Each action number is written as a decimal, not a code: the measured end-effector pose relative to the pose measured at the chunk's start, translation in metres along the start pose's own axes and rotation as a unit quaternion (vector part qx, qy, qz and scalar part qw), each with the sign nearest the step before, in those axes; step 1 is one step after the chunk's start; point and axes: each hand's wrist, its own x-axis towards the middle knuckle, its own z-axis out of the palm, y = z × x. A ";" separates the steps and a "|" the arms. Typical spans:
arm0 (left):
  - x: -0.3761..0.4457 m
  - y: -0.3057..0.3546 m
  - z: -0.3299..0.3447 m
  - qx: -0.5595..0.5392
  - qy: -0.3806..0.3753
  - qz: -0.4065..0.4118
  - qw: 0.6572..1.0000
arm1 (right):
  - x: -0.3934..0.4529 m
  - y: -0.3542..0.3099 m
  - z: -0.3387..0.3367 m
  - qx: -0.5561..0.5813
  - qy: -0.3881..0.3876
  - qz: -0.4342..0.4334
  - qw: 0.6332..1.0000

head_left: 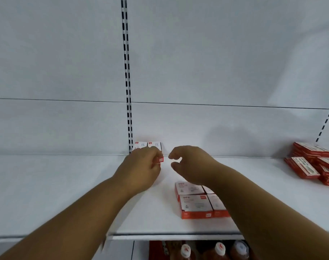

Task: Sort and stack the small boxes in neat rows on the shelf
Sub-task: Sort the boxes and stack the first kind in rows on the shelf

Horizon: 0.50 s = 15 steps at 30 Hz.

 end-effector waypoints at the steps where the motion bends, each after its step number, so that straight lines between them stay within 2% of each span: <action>1: 0.005 -0.007 -0.002 0.003 0.025 -0.002 1.000 | 0.008 -0.005 0.004 0.000 0.001 0.003 1.000; 7: 0.021 -0.035 -0.001 0.010 0.056 -0.039 0.998 | 0.044 -0.026 0.023 0.018 -0.010 0.036 0.999; 10: 0.030 -0.048 0.001 0.025 0.111 -0.110 0.987 | 0.052 -0.032 0.026 -0.002 -0.045 0.053 0.998; 13: 0.040 -0.066 0.007 -0.007 0.064 -0.212 0.975 | 0.056 -0.036 0.027 0.052 -0.034 0.087 0.994; 15: 0.043 -0.075 0.012 -0.050 0.031 -0.233 0.971 | 0.059 -0.040 0.026 0.089 0.005 0.108 0.990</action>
